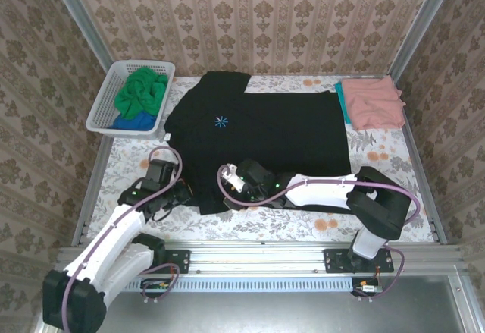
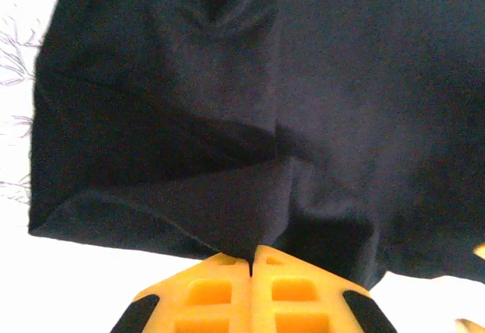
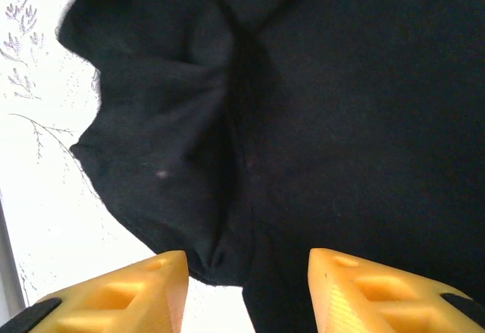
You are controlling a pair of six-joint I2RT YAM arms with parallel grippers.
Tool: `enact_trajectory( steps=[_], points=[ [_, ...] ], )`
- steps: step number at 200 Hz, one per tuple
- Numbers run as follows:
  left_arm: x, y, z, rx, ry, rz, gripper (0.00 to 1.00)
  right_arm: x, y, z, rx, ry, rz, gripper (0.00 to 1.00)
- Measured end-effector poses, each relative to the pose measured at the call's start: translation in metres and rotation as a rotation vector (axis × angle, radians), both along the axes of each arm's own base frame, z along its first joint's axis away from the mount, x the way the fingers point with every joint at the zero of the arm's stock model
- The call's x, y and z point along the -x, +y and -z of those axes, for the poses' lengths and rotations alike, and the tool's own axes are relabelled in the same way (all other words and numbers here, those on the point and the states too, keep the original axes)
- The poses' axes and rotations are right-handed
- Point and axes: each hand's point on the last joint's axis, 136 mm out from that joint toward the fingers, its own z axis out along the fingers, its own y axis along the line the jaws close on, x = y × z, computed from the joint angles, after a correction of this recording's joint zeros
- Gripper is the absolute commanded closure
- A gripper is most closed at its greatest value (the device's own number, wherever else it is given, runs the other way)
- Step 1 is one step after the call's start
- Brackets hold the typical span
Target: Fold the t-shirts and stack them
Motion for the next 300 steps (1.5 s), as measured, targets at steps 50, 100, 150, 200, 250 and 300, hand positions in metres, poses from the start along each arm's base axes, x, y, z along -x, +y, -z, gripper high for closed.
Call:
enact_trajectory(
  steps=[50,100,150,200,250,300],
  points=[
    [0.006,0.010,-0.057,0.032,-0.104,-0.031,1.00,0.011,0.012,-0.002,-0.010,-0.007,-0.035,0.52],
    [0.030,0.018,-0.060,0.042,-0.091,-0.040,0.53,0.024,0.067,0.015,0.019,-0.031,-0.111,0.52],
    [0.024,0.020,-0.066,0.033,-0.102,-0.064,0.45,0.026,0.062,0.031,0.088,-0.062,-0.113,0.52],
    [-0.047,0.000,-0.050,-0.047,-0.035,-0.008,0.42,0.047,0.041,0.056,0.191,-0.115,-0.127,0.51],
    [-0.138,-0.004,-0.011,-0.062,0.029,-0.009,0.44,0.058,0.023,0.054,0.206,-0.166,-0.105,0.51],
    [-0.235,-0.011,0.031,-0.091,0.053,0.021,0.49,0.085,0.000,0.049,0.230,-0.178,-0.146,0.50]
  ],
)
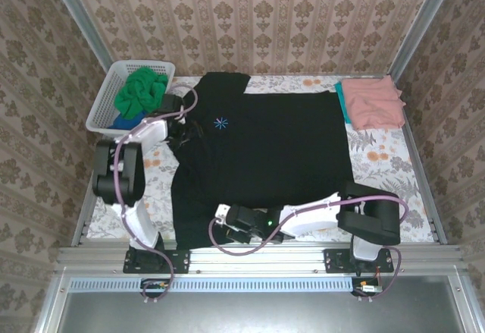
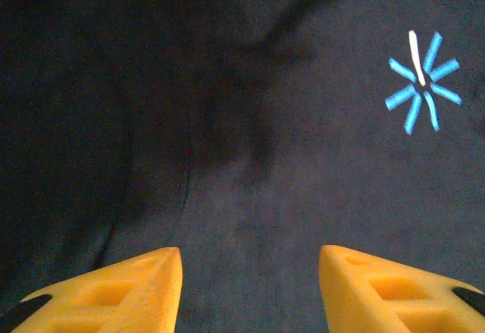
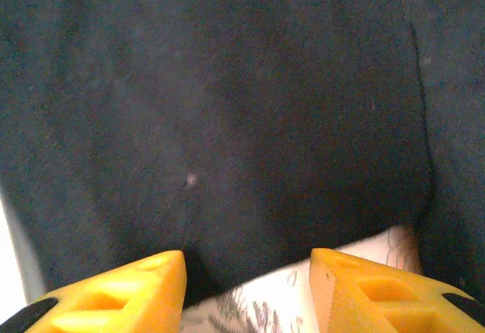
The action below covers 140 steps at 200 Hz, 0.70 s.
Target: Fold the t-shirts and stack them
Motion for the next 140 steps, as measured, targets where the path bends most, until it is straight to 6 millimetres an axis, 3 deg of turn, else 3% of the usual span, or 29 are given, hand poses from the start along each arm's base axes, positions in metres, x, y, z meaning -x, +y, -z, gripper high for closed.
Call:
enact_trajectory(
  steps=[24,47,63,81,107,126,140],
  points=[
    [-0.015,0.001,0.028,-0.022,0.045,0.011,0.48,0.004,-0.011,-0.020,-0.019,-0.005,0.003,0.45],
    [-0.034,0.007,0.022,-0.022,0.018,0.005,0.47,-0.003,-0.010,-0.054,-0.107,-0.031,0.029,0.43],
    [-0.047,0.010,0.028,-0.025,0.025,0.000,0.47,-0.023,-0.016,-0.069,-0.157,-0.037,0.100,0.37],
    [-0.068,0.008,0.024,-0.021,-0.005,0.009,0.46,-0.069,-0.040,-0.075,-0.180,-0.035,0.269,0.32],
    [-0.088,0.001,0.022,-0.022,-0.033,0.032,0.42,-0.161,-0.095,-0.077,-0.153,-0.024,0.621,0.32],
    [-0.085,-0.001,0.020,-0.032,-0.038,0.048,0.33,-0.223,-0.128,-0.074,-0.108,-0.014,0.834,0.36],
    [-0.065,0.002,0.019,-0.050,-0.029,0.050,0.26,-0.262,-0.154,-0.063,-0.073,0.014,0.968,0.37]
  ],
)
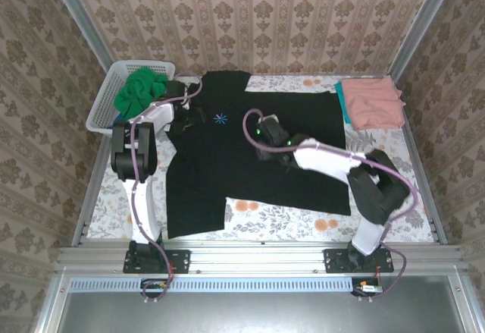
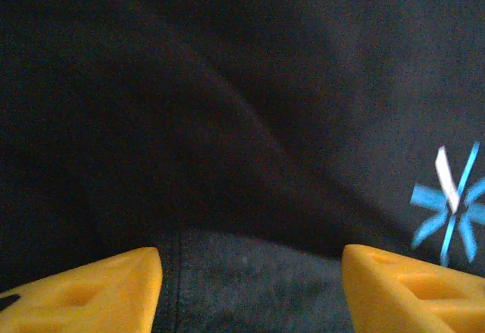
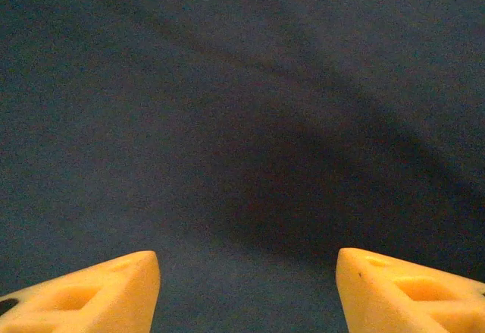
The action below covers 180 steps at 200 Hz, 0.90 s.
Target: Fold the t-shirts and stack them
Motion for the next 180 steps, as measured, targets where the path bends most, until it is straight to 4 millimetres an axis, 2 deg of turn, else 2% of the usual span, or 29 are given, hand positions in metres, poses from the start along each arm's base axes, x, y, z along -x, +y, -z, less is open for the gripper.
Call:
enact_trajectory(
  steps=[19,38,53,69,95,101,114,136,152,180],
  points=[
    [0.050,0.012,-0.014,-0.037,0.022,-0.013,0.23,-0.025,-0.034,0.025,0.009,0.086,0.127,0.37],
    [0.102,0.026,-0.038,-0.058,-0.003,-0.049,0.22,-0.027,-0.067,0.052,0.014,0.184,0.226,0.36],
    [0.136,0.028,-0.045,-0.073,-0.024,-0.070,0.23,-0.023,-0.084,0.070,0.010,0.262,0.282,0.36],
    [0.175,0.018,-0.031,-0.082,0.007,-0.062,0.24,-0.035,-0.089,0.064,-0.019,0.272,0.313,0.35],
    [0.245,0.008,0.019,-0.118,0.150,-0.035,0.26,-0.047,-0.099,0.066,-0.037,0.307,0.348,0.35],
    [0.251,0.008,0.022,-0.138,0.147,-0.036,0.26,-0.050,-0.102,0.068,-0.042,0.317,0.356,0.35],
    [0.252,-0.001,0.015,-0.114,0.110,-0.048,0.28,-0.057,-0.107,0.067,-0.061,0.329,0.369,0.34],
    [0.272,-0.009,0.019,-0.128,0.113,-0.046,0.29,-0.063,-0.121,0.062,-0.081,0.333,0.398,0.34],
    [0.292,-0.015,0.019,-0.117,0.116,-0.046,0.29,-0.065,-0.130,0.061,-0.092,0.340,0.412,0.33],
    [0.331,-0.010,0.017,-0.110,0.150,-0.060,0.27,-0.062,-0.142,0.053,-0.092,0.340,0.427,0.31]
  ],
)
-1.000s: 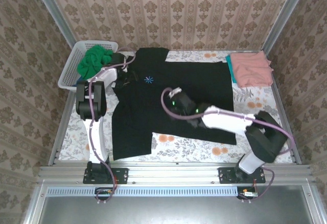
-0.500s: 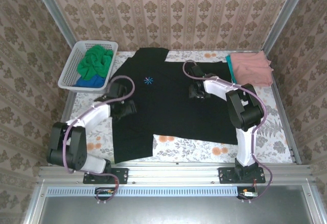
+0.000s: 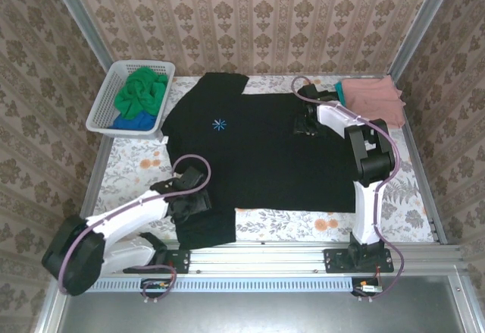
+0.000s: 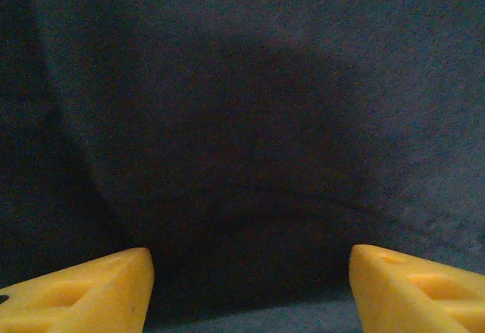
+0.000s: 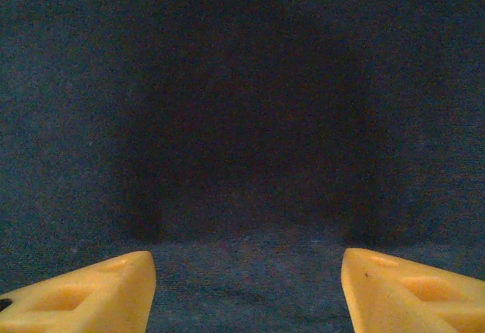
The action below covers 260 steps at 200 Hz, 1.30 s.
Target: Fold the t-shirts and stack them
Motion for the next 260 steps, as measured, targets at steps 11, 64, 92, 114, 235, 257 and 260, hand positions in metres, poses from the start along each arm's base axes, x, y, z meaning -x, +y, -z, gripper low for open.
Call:
enact_trajectory(
  steps=[11,64,92,114,235,257,260],
  points=[
    [0.011,0.005,-0.003,-0.003,0.009,-0.010,0.18,0.009,-0.002,-0.010,-0.001,-0.011,-0.001,0.30],
    [0.031,0.036,-0.025,-0.039,-0.006,-0.093,0.14,0.144,-0.038,-0.035,-0.008,-0.012,0.128,0.22],
    [0.047,0.045,-0.024,-0.088,0.049,-0.089,0.22,0.227,-0.070,0.001,-0.013,0.092,0.308,0.10],
    [0.063,0.046,-0.021,-0.111,0.099,-0.056,0.23,0.264,-0.080,0.012,-0.031,0.114,0.408,0.09],
    [0.117,0.016,0.008,-0.045,0.213,0.123,0.49,0.296,-0.083,0.019,-0.142,0.105,0.561,0.13],
    [0.115,0.016,0.014,-0.043,0.202,0.115,0.67,0.294,-0.081,0.022,-0.160,0.109,0.565,0.15],
    [0.115,0.016,0.015,-0.040,0.201,0.110,0.69,0.294,-0.080,0.023,-0.161,0.109,0.565,0.16]
  ],
)
